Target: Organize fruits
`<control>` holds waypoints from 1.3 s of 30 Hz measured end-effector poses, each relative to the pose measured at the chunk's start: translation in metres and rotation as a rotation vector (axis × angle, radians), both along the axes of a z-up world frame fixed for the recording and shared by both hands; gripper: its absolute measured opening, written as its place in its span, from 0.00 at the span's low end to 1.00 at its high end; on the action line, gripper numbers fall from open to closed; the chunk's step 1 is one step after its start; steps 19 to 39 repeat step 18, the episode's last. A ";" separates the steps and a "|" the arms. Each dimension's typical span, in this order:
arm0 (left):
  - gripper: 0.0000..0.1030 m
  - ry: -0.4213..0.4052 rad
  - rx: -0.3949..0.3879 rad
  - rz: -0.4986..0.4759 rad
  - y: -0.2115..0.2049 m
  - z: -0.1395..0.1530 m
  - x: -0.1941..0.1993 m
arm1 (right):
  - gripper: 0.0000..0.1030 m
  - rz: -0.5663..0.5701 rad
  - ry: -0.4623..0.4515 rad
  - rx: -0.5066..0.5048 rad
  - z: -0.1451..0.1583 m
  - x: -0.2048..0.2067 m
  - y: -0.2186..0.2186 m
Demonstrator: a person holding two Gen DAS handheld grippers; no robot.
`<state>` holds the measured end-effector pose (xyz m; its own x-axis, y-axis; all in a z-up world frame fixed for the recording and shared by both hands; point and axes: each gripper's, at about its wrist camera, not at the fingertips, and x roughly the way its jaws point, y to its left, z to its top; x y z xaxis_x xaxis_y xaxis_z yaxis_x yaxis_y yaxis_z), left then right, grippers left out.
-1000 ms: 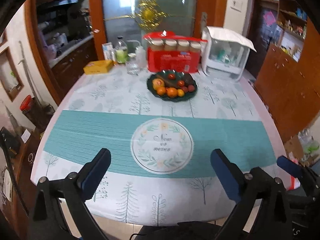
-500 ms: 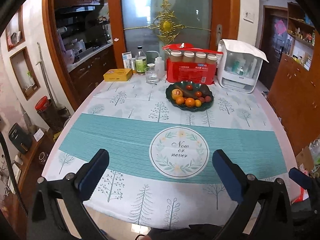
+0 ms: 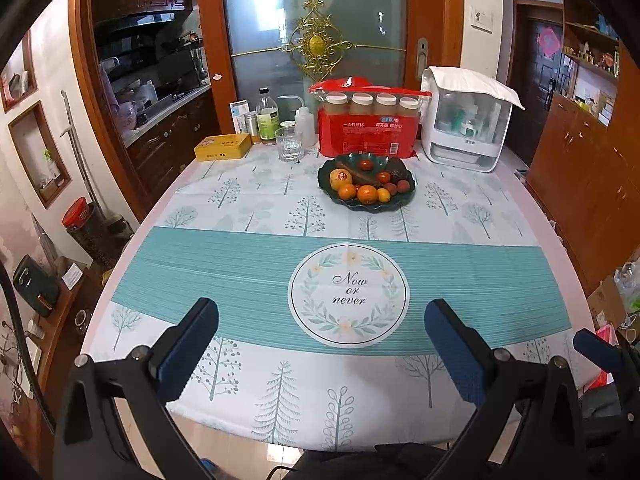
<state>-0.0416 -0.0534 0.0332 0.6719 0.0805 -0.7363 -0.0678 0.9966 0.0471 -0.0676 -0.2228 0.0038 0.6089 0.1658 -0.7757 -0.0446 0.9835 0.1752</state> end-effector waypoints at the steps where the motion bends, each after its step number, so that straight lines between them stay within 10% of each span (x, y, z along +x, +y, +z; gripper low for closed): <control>1: 1.00 0.001 0.000 -0.002 0.000 0.000 0.000 | 1.00 0.001 0.000 0.000 0.000 0.000 0.000; 39: 1.00 0.010 0.004 0.001 -0.006 -0.005 -0.003 | 1.00 0.016 0.023 0.008 -0.006 0.004 -0.004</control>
